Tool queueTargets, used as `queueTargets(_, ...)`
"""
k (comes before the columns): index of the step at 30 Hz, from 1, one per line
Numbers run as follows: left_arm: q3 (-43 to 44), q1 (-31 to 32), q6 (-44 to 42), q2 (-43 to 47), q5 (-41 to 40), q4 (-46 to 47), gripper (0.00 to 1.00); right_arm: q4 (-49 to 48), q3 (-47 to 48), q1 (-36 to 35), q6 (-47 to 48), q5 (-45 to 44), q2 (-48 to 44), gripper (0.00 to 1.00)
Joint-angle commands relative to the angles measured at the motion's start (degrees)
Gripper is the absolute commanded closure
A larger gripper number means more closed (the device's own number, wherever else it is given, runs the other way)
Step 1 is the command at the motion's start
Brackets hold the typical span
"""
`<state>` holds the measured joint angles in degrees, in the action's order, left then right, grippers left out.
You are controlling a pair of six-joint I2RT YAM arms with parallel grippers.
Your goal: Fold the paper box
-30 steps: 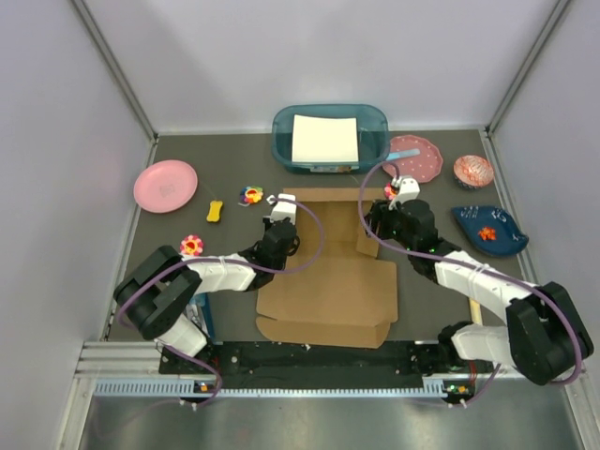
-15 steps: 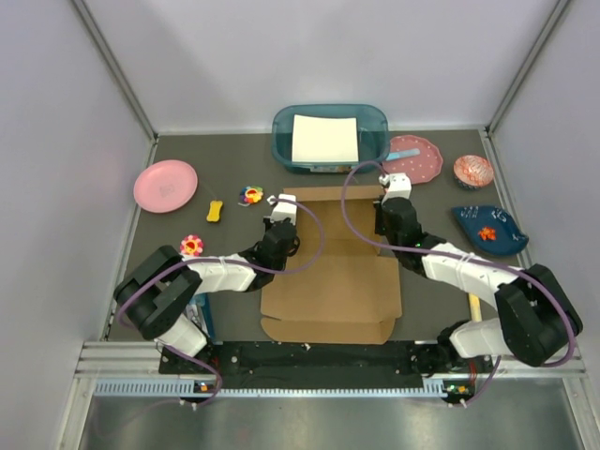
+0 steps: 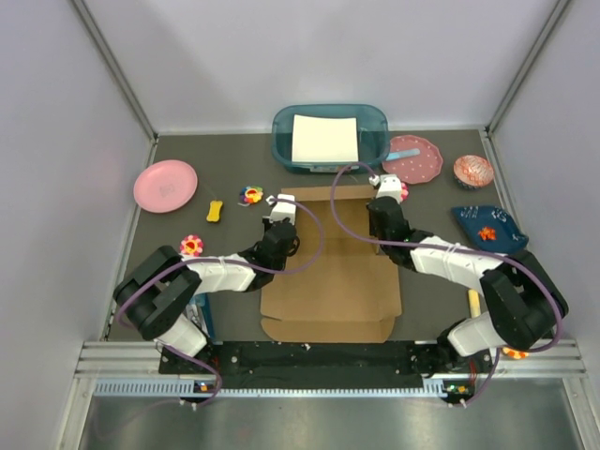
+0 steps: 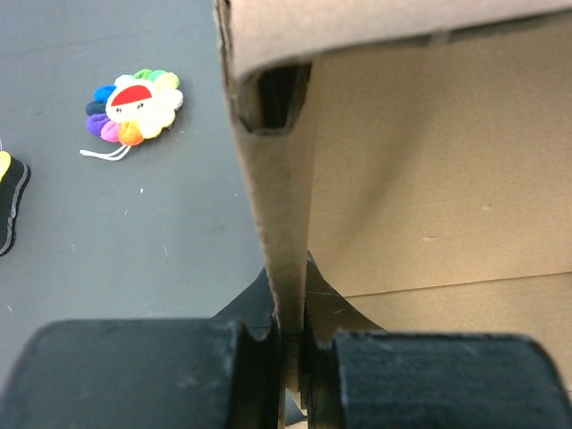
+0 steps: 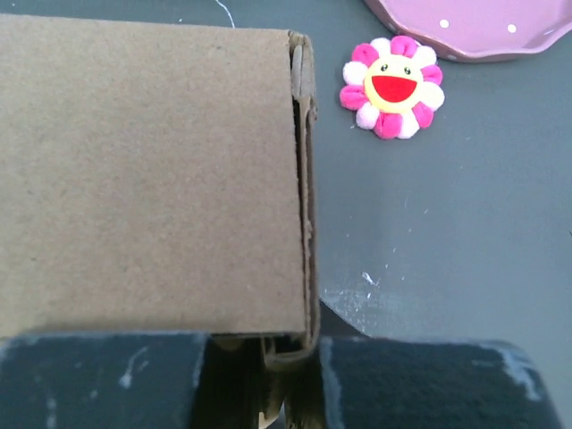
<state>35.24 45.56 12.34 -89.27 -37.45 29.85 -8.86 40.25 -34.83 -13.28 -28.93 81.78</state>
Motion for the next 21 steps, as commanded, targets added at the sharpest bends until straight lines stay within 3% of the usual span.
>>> queueTargets(1, -0.18, 0.76, -1.44, 1.38, 1.51, -1.19, 1.00, 5.17, 2.20, -1.38, 1.24, -2.71, 1.63, 1.00)
queueTargets(4, 0.09, 0.85, -1.09, 1.30, 1.24, -1.63, 1.00, 5.70, 1.41, -1.56, -0.08, -2.10, 0.76, 1.00)
queueTargets(5, 0.35, 0.85, -1.00, 1.12, 1.15, -1.81, 1.00, 5.87, 1.24, -1.47, -0.78, -1.49, 0.49, 0.94)
queueTargets(6, 0.53, 0.85, -1.00, 1.12, 1.07, -2.07, 1.00, 6.40, 0.89, -1.64, -1.22, -0.79, 0.31, 0.80)
queueTargets(7, 0.61, 0.85, -1.00, 1.03, 0.80, -2.16, 1.00, 6.40, 0.54, -1.56, -1.66, -0.52, -0.21, 0.75)
queueTargets(9, 0.70, 0.85, -0.91, 1.03, 0.80, -2.33, 1.00, 6.23, -0.60, -1.64, -2.28, 0.27, -0.74, 0.67)
queueTargets(12, 0.97, 0.85, -0.91, 1.03, 0.63, -2.51, 1.00, 6.23, -1.40, -1.91, -2.63, 0.97, -1.18, 0.65)
queueTargets(14, 0.97, 0.85, -0.83, 1.21, 0.71, -2.69, 1.00, 6.31, -1.66, -1.91, -2.98, 1.15, -0.92, 0.69)
queueTargets(16, 0.97, 0.85, -0.74, 1.12, 0.80, -2.69, 1.00, 6.23, -1.58, -2.00, -2.98, 1.33, -0.66, 0.95)
queueTargets(17, 0.97, 0.85, -0.74, 1.21, 0.80, -2.77, 1.00, 6.40, -1.58, -2.00, -3.24, 1.07, -0.39, 1.00)
queueTargets(21, 0.44, 0.93, -0.65, 1.30, 0.28, -2.34, 1.00, 5.53, -2.37, -2.26, -3.16, 0.89, -1.18, 1.00)
